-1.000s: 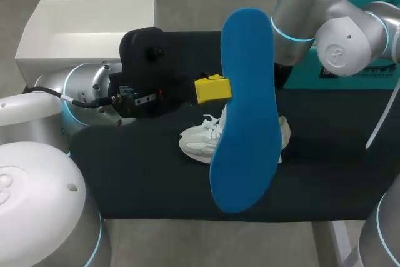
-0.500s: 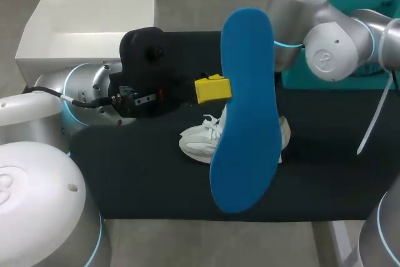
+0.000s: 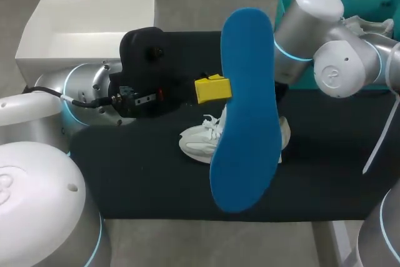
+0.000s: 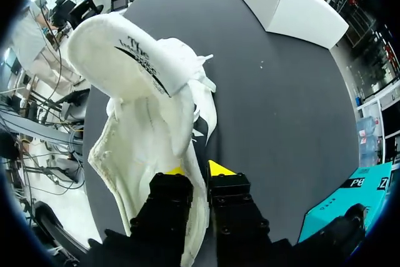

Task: Take the shoe out of the shoebox, open the shoe tongue, remove and reinsert the insole, then place the shoe into the shoebox

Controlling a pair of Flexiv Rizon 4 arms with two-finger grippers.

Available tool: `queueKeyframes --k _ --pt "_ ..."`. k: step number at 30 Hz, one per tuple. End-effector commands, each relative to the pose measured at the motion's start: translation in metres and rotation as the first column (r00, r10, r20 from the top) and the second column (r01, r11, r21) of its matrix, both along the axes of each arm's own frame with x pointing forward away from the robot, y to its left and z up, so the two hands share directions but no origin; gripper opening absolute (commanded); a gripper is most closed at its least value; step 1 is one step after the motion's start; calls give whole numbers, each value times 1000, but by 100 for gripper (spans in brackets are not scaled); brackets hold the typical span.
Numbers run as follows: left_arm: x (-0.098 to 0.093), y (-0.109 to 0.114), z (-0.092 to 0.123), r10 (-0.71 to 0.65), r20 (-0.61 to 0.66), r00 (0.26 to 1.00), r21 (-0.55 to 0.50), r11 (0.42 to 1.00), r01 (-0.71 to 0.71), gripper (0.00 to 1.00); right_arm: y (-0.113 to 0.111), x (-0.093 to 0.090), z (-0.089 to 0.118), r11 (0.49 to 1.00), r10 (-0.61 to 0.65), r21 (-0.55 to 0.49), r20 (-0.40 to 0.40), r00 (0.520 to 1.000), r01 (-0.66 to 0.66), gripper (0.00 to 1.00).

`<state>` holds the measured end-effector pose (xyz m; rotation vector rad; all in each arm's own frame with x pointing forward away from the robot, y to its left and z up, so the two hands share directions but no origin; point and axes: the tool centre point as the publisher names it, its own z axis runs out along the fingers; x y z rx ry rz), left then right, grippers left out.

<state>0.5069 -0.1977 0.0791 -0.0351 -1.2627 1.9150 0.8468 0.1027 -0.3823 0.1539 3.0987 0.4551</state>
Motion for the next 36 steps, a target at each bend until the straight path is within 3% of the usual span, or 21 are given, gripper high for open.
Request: queueKeyframes --k 1,4,7,10,13,21,24,27,29,31,36 --pt "-9 -10 8 47 -15 999 26 999 -47 0 0 -1 0 1000 -1 -1 3 1000 1 0" --pt "-9 -10 8 47 -15 999 26 999 -47 0 0 -1 0 1000 -1 -1 3 1000 1 0" --pt "-9 -10 8 47 -15 999 26 999 -47 0 12 -6 -8 991 -132 -24 -60 989 131 0" --pt "-9 -10 8 47 -15 999 26 999 -47 0 23 -5 1 952 -305 13 -58 950 307 0" --pt "-9 -10 8 47 -15 999 26 999 -47 0 23 -6 14 880 -462 97 -63 885 466 0" --pt "-9 -10 8 47 -15 999 26 999 -47 0 23 -7 37 634 -741 178 -139 657 753 0" --pt "-9 -10 8 47 -15 999 26 999 -47 0 25 -10 41 476 -821 272 -205 533 836 0" --pt "-9 -10 8 47 -15 999 26 999 -47 0 24 -19 41 244 -874 411 -300 383 878 0" --pt "-9 -10 8 47 -15 999 26 999 -47 0 27 -22 42 135 -887 436 -347 304 890 0" --pt "-9 -10 8 47 -15 999 26 999 -47 0 30 -23 45 86 -894 433 -364 261 897 0" --pt "-9 -10 8 47 -15 999 26 999 -47 0 31 -20 47 36 -897 403 -390 207 915 0"
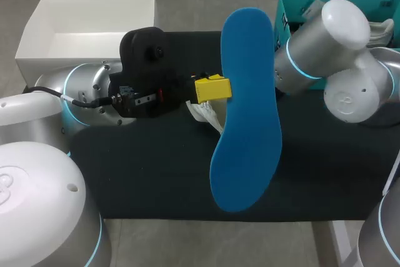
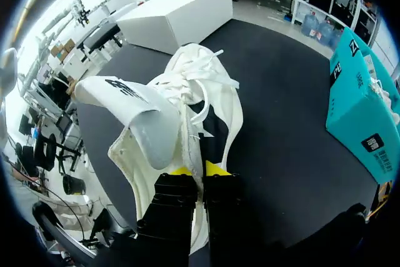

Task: Take the shoe out of the shoebox, open the shoe tongue, remove and reinsert the insole, then place the shoe into the shoebox

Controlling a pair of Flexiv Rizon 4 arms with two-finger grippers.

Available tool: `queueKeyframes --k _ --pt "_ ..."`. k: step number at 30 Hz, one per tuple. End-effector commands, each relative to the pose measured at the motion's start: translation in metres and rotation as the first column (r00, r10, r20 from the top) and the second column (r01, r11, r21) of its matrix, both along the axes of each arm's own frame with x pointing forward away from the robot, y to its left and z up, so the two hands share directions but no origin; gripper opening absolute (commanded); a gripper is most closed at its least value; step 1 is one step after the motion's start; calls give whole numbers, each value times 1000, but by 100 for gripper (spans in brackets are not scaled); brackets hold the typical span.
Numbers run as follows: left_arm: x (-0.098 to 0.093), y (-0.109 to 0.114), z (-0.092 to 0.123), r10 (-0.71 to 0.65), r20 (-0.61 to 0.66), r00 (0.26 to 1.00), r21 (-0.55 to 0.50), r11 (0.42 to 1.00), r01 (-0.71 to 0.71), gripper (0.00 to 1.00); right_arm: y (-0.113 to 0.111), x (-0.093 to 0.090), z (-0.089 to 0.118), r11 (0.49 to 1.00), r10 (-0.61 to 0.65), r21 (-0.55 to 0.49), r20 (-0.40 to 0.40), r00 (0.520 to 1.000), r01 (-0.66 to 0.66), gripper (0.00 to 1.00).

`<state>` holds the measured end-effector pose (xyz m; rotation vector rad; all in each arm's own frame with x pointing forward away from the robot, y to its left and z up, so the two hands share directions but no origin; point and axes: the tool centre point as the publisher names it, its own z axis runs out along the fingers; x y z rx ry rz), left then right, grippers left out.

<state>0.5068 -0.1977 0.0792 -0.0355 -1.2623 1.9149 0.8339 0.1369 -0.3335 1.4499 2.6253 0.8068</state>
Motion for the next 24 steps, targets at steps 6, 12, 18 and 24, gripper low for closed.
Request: queueKeyframes --k 6,12,18,24 --pt "-9 -10 8 48 -15 999 26 999 -47 0 -2 1 -6 774 -573 320 -14 820 546 0" --pt "-9 -10 8 48 -15 999 26 999 -47 0 -1 15 -2 804 -528 303 -33 849 512 0" --pt "-9 -10 8 48 -15 999 26 999 -47 0 4 19 -7 830 -476 296 -66 877 473 0" --pt "-9 -10 8 48 -15 999 26 999 -47 0 7 21 -10 858 -411 299 -86 908 417 0"
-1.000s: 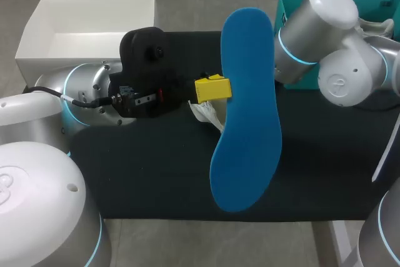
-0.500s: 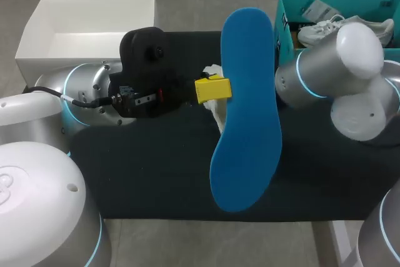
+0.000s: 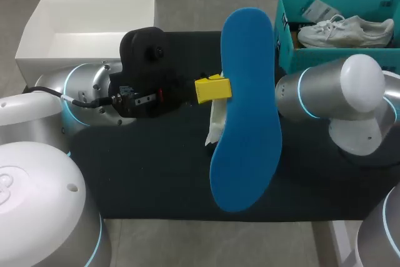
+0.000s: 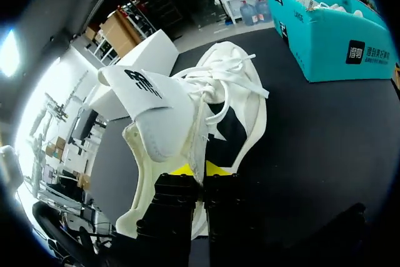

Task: Take the shoe out of the shoebox, open the shoe tongue, remove and reinsert the insole, then place the shoe into the shoebox

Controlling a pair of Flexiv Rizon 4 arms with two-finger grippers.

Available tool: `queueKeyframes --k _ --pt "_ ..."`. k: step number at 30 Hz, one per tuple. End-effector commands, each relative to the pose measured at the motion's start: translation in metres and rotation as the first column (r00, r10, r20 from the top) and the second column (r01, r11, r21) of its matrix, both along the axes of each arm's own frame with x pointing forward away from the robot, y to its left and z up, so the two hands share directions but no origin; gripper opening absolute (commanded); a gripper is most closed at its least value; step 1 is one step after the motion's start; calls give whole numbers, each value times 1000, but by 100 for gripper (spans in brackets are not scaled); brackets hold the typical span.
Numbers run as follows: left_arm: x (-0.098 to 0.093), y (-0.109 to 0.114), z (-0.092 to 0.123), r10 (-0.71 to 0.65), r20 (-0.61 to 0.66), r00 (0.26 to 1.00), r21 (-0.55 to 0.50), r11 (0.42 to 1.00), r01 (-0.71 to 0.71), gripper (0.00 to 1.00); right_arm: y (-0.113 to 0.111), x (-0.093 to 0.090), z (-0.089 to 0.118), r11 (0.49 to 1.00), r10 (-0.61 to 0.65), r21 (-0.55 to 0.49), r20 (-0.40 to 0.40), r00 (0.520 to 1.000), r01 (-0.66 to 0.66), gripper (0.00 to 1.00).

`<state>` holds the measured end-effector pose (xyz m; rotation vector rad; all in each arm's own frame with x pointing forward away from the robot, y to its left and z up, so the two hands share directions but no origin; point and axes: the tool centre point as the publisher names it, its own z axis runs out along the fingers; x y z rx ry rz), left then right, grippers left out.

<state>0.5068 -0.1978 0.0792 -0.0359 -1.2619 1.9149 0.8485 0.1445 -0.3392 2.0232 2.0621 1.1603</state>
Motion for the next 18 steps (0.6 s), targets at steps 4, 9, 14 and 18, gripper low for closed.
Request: queueKeyframes --k 4,9,14,18 --pt "-9 -9 8 48 -15 999 27 999 -48 0 -4 7 -3 995 97 14 -30 995 -97 0" --pt "-9 -9 8 48 -15 999 27 999 -48 0 -7 10 -3 992 124 20 -31 992 -124 0" --pt "-9 -9 8 48 -15 999 27 999 -48 0 -6 10 -7 989 143 29 -47 989 -142 0" --pt "-9 -9 8 48 -15 999 27 999 -48 0 -6 9 -14 987 161 40 -65 985 -159 0"
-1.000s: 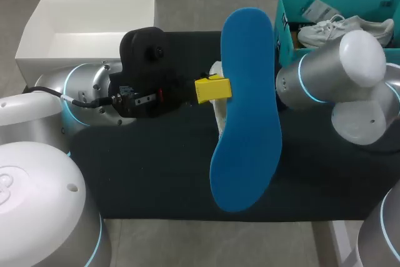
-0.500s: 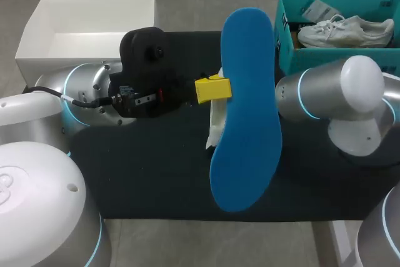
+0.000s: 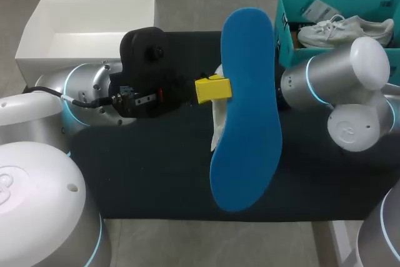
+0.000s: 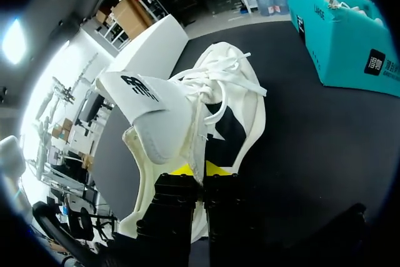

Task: Take the shoe out of the shoebox, open the shoe tongue, remove and reinsert the insole, then place the shoe into the shoebox

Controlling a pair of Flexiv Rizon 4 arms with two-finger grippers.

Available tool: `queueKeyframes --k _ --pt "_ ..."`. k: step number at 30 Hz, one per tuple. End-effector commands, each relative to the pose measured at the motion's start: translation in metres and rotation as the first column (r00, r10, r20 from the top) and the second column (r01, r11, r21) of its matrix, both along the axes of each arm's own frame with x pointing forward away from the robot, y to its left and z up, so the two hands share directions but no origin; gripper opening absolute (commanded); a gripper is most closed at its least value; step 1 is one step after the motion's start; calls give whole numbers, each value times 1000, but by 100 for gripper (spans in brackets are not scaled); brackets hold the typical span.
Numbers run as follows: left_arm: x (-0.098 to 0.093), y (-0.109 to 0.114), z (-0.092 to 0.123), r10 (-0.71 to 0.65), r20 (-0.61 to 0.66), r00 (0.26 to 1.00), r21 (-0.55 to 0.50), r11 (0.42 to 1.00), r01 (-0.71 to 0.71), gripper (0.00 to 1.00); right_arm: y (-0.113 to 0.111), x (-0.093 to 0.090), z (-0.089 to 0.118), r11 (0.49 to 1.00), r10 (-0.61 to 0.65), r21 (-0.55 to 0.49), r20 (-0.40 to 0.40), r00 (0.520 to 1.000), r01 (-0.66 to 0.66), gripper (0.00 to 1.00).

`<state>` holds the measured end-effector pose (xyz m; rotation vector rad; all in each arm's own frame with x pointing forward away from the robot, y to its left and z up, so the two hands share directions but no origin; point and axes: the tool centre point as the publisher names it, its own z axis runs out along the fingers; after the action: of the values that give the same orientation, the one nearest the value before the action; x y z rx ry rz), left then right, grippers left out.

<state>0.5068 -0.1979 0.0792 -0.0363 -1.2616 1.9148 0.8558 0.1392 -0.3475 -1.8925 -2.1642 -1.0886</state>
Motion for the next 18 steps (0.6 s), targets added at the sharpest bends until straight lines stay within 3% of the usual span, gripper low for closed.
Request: queueKeyframes --k 1,18 --pt "-9 -9 8 48 -15 999 27 998 -48 0 -2 2 -9 999 28 35 -7 1000 -27 0" --pt "-9 -9 8 48 -15 999 27 998 -48 0 -11 6 -31 996 72 56 -41 997 -70 0"
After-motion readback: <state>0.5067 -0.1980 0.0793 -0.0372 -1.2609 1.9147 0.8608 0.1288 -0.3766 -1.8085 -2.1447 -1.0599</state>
